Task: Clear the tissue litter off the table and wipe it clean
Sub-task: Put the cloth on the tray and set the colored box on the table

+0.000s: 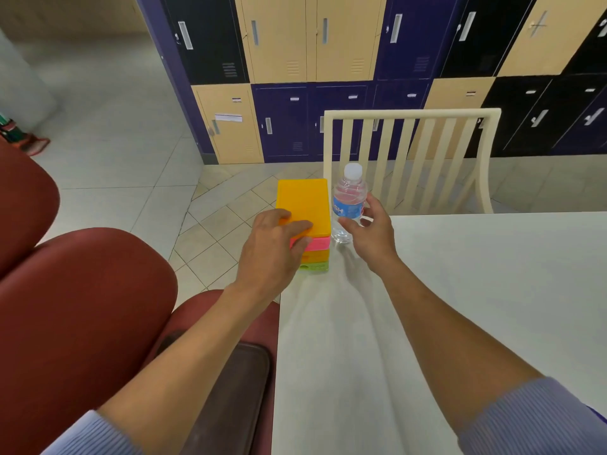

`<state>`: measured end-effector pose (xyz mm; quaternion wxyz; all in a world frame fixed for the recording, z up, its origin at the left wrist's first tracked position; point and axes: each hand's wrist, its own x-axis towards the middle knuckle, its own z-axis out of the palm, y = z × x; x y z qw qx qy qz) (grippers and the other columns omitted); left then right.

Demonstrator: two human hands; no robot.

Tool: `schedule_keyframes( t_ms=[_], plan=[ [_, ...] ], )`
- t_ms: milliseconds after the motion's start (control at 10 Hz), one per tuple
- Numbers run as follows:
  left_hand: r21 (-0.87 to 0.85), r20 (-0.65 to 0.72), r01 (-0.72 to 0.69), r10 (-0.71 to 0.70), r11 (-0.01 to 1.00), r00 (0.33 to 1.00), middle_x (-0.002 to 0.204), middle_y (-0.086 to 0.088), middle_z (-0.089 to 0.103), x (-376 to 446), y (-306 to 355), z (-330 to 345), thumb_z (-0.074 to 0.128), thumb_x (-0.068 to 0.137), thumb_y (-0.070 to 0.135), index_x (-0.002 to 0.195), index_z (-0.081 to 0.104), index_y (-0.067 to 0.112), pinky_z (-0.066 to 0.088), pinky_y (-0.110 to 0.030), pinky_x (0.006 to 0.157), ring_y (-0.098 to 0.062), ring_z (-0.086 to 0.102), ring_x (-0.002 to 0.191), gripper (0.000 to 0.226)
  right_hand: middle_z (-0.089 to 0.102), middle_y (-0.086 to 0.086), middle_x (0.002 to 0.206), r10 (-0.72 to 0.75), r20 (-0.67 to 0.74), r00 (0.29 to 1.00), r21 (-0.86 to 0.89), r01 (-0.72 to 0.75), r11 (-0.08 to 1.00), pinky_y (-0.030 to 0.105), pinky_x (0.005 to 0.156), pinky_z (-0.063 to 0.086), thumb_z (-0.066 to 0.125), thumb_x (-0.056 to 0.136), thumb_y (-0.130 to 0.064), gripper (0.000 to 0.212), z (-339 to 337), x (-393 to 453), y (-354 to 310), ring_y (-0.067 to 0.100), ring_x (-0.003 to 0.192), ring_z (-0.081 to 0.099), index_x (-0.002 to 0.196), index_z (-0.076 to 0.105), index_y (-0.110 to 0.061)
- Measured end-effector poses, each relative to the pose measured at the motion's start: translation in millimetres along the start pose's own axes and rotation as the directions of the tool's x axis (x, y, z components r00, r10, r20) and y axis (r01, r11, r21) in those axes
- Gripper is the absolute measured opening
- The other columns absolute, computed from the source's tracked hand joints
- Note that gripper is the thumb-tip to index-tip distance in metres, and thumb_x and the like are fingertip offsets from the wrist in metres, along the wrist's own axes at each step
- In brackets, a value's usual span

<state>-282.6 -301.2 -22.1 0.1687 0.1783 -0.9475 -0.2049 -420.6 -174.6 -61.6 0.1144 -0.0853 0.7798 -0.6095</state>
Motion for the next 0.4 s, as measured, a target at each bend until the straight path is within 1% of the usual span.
schedule_keyframes(
  t_ms=[200,400],
  plan=[
    [0.037,0.014,-0.012,0.012,0.999,1.0,0.136,-0.008,0.051,0,1,2,0.06,0.092,0.036,0.126,0.063,0.028,0.043,-0.04,0.096,-0.025,0.039,0.13,0.035,0.051,0.002,0.14,-0.003,-0.001,1.0,-0.01,0.003,1.0,0.038,0.099,0.045,0.069,0.087,-0.018,0.062,9,8,1,0.022,0.126,0.05,0.142,0.04,-0.024],
    [0.034,0.047,-0.05,0.048,0.998,0.998,0.144,-0.005,0.045,-4,-4,-2,0.06,0.091,0.04,0.133,0.056,0.03,0.04,-0.038,0.102,-0.022,0.035,0.135,0.043,0.041,0.0,0.15,0.022,0.043,0.999,-0.021,-0.021,1.0,0.036,0.104,0.04,0.064,0.09,-0.01,0.069,3,-2,-1,0.021,0.136,0.041,0.148,0.031,-0.027]
  ],
)
